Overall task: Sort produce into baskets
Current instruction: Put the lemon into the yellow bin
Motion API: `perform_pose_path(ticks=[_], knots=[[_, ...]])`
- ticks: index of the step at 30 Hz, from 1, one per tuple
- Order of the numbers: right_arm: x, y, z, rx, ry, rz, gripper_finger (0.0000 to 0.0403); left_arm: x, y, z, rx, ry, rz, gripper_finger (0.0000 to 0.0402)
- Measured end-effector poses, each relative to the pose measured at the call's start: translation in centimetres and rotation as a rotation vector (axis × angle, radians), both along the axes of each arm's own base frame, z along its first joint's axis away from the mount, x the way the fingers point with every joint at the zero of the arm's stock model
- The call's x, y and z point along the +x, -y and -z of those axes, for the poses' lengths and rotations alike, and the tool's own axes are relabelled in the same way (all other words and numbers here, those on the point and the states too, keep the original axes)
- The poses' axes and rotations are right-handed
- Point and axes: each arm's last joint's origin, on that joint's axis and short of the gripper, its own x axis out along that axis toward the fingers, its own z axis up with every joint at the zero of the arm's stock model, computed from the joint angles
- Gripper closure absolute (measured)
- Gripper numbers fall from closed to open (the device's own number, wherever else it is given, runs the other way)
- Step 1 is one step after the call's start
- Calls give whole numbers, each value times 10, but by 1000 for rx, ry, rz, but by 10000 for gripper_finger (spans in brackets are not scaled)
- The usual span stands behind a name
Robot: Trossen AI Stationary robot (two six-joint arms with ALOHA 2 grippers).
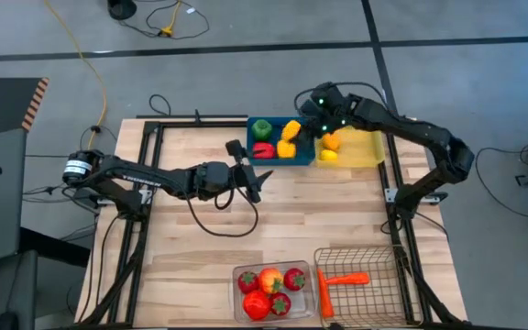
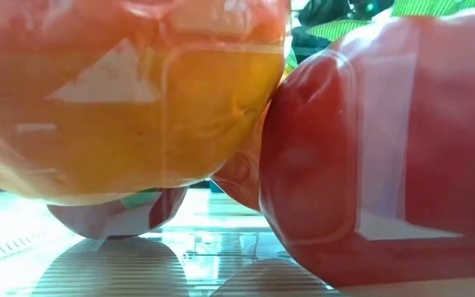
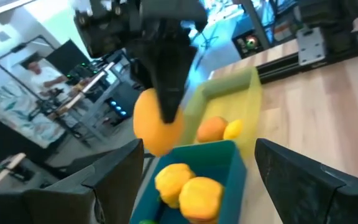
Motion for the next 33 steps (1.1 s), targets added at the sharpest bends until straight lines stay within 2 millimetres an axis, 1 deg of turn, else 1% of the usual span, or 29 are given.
perform_pose_path(ticks=[5,8,10,16,19,23,33], knots=[[-29,29,8,-66,-156,113,134,0,1,2,-17,-16,25,108],[-48,44,14,-75,-265,201,134,0,1,2,-19,-18,25,108],[-61,53,18,-52,-321,249,134,0,1,3,-27,-14,24,108],[-86,64,39,33,-410,315,133,0,1,3,-34,-10,23,108],[-93,67,43,50,-423,337,133,0,1,3,-35,-10,23,108],[-98,71,44,57,-425,359,133,0,1,3,-35,-9,23,108],[-99,72,44,57,-423,362,132,0,1,3,-35,-11,23,108]])
